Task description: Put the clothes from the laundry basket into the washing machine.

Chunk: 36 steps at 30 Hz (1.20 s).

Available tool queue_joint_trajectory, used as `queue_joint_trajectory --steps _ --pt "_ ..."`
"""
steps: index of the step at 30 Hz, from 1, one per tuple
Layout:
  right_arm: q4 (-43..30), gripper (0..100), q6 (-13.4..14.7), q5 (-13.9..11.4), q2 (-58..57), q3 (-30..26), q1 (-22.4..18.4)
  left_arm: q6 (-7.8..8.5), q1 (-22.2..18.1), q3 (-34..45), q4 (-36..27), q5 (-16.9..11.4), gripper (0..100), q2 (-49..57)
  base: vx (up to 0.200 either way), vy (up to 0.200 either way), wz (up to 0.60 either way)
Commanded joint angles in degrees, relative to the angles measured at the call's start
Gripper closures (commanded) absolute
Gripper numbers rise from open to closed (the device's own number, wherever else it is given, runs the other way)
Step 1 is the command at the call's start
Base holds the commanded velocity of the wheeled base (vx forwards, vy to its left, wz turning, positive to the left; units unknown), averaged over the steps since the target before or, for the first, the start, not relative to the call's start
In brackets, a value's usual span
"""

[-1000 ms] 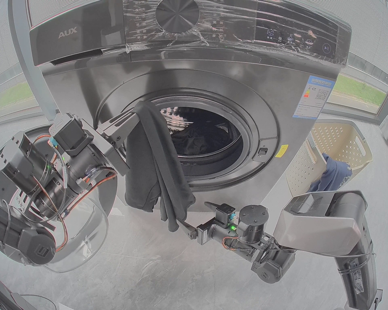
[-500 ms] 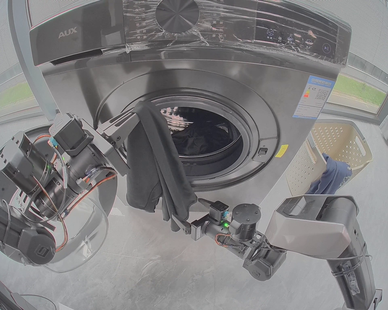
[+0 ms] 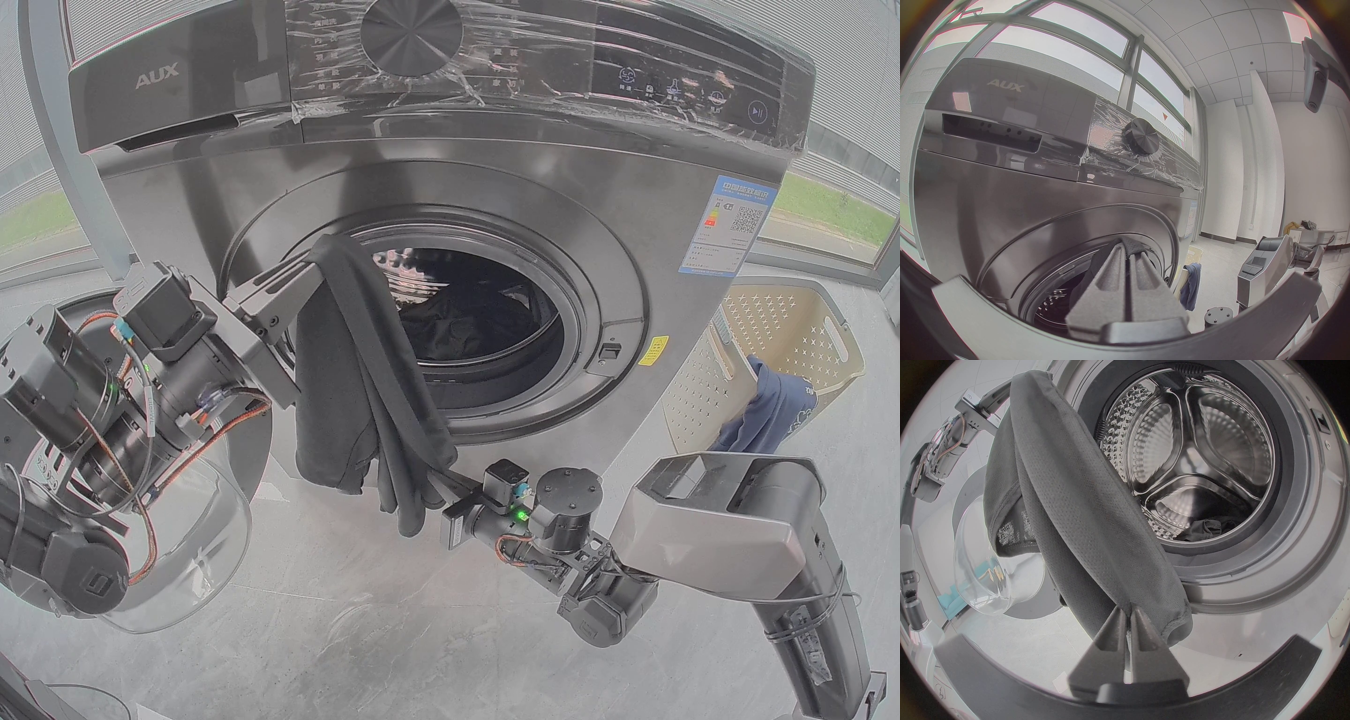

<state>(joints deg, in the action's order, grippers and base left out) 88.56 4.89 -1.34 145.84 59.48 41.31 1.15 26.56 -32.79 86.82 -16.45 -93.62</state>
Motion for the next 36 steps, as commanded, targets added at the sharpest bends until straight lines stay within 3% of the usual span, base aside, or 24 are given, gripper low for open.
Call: queue_joint_trajectory --steps 1,10,16,21,29,36 --pt "0.0 100 0.0 0.0 -3.2 -3.4 0.0 0.00 -0.3 0.0 0.0 0.0 100 -0.1 0.000 0.000 0.00" --pt "-0.1 100 -0.1 0.0 -22.3 -21.8 -0.4 -0.09 -1.1 -0.1 -0.1 0.0 100 -0.6 0.000 0.000 0.00" --pt "-0.4 100 0.0 0.0 -30.7 -26.7 -1.6 -0.18 -1.3 0.0 -0.1 0.1 100 -0.6 0.000 0.000 0.00" --pt "-0.8 100 0.0 0.0 -37.8 -32.2 -6.0 -0.18 -1.6 0.3 -0.1 0.1 100 -0.2 0.000 0.000 0.00" --pt "-0.9 100 1.3 0.6 -45.3 -32.8 -11.2 -0.18 -2.1 1.9 0.0 0.2 100 0.0 0.000 0.000 0.00" --pt "-0.1 100 1.3 1.2 -47.1 -30.8 -11.7 0.17 -2.1 5.6 0.0 0.3 100 1.0 0.000 0.000 0.00"
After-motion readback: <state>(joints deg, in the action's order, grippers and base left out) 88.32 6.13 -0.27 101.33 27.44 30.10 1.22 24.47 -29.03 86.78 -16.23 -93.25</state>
